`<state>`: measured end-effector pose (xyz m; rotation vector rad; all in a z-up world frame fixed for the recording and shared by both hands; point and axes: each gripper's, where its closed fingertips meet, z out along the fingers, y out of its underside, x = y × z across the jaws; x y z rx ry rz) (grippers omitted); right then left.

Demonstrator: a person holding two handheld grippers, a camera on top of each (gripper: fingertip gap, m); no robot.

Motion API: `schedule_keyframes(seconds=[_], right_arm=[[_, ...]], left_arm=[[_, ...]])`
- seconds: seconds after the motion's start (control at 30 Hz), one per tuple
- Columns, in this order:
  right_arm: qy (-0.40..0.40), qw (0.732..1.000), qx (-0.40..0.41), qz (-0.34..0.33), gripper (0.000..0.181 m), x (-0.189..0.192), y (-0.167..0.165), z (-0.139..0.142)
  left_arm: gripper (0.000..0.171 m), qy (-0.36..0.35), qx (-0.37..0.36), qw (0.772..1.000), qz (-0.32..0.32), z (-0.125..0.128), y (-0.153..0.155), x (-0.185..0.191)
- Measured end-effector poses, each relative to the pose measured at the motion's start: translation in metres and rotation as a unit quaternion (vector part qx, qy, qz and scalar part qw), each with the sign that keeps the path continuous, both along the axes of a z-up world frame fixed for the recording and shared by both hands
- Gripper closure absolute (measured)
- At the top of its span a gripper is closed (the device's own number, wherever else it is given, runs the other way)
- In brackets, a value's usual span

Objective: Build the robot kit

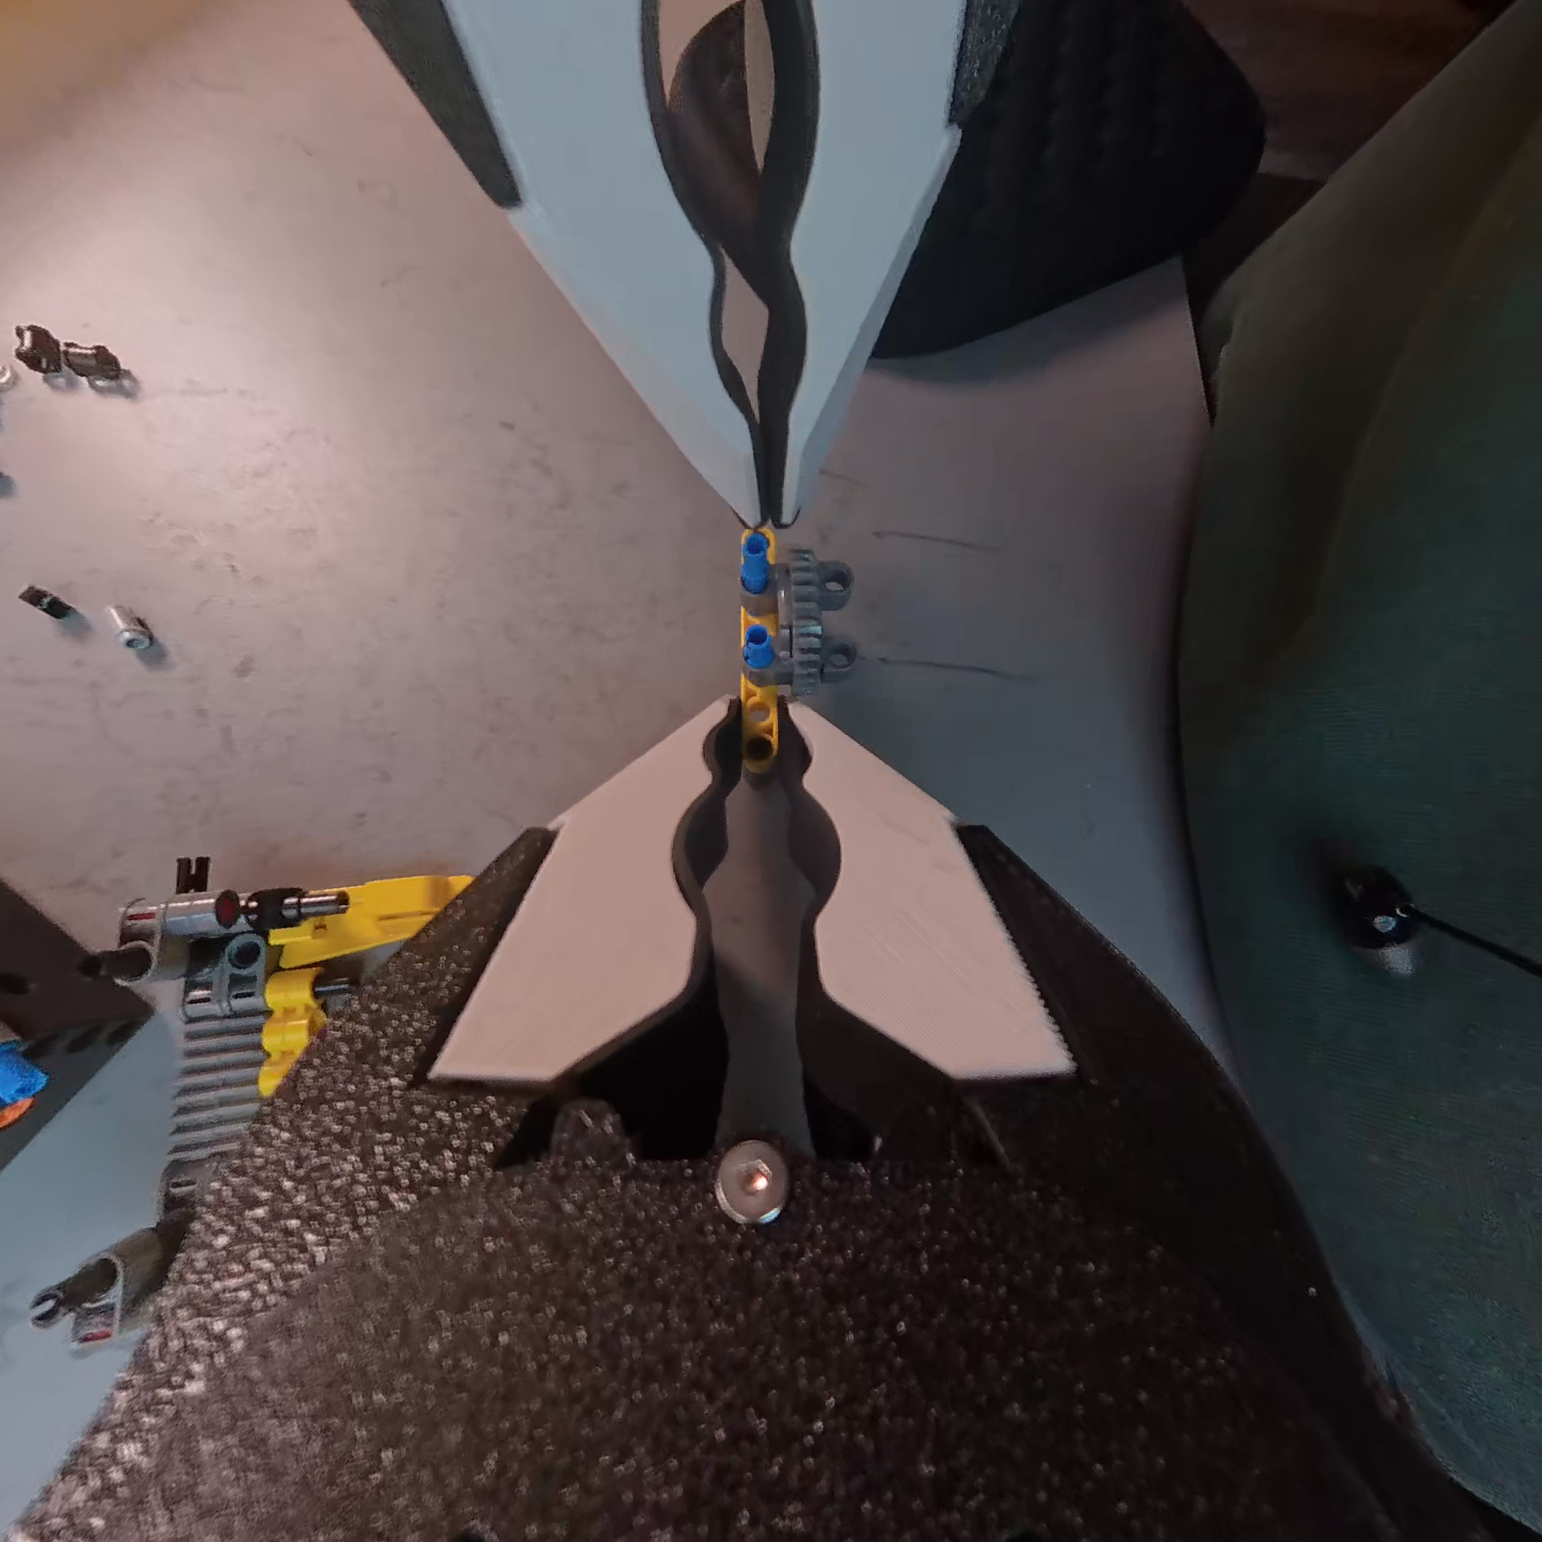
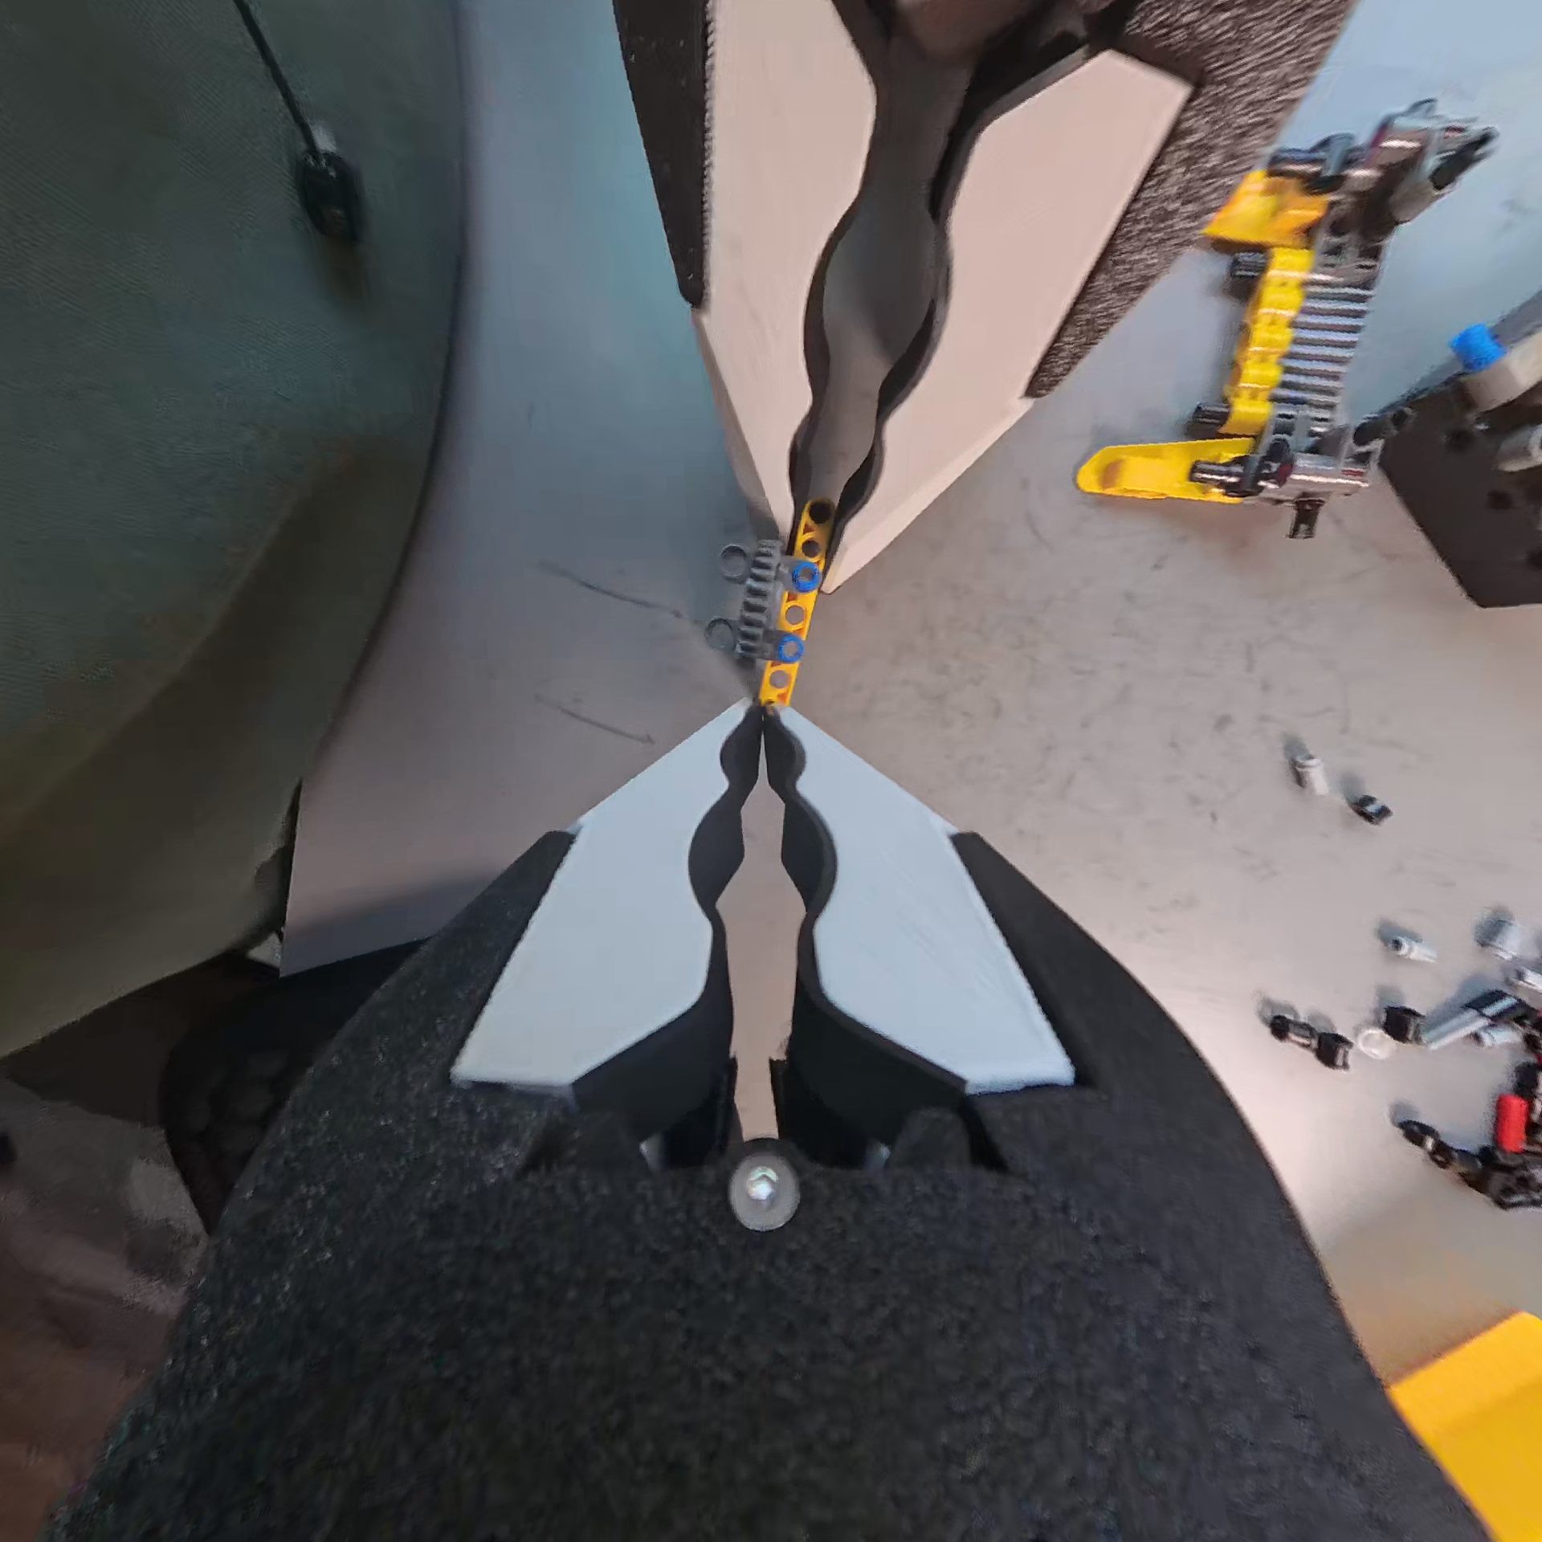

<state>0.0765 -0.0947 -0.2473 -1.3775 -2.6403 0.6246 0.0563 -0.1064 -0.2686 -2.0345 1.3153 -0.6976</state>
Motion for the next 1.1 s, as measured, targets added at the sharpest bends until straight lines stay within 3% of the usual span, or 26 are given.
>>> schedule_keyframes(seconds=[0.17,0.3,0.6,0.8,0.87,1.1], right_arm=[[0.028,0.998,-0.041,-0.036,0.17,-0.011,-0.002,0.02],[0.018,0.999,-0.017,-0.021,0.18,-0.013,-0.003,0.015],[-0.026,1.0,0.004,-0.011,0.181,-0.012,-0.007,0.014],[-0.057,0.998,-0.035,-0.015,0.181,-0.004,-0.019,0.007],[-0.051,0.998,0.018,0.022,0.181,-0.003,-0.015,-0.006],[-0.014,1.0,0.006,-0.021,0.181,-0.013,-0.002,0.003]], left_arm=[[0.165,0.0,-0.001,1.0,0.001,0.0,0.0,0.001],[0.165,0.003,0.005,1.0,0.003,0.0,0.0,0.001],[0.166,0.005,0.009,1.0,0.004,-0.001,-0.001,0.001],[0.164,0.008,0.01,1.0,0.002,-0.002,-0.002,0.001],[0.163,0.027,0.029,0.999,0.004,-0.006,0.001,-0.001],[0.161,0.001,0.003,1.0,0.024,-0.002,0.007,-0.008]])
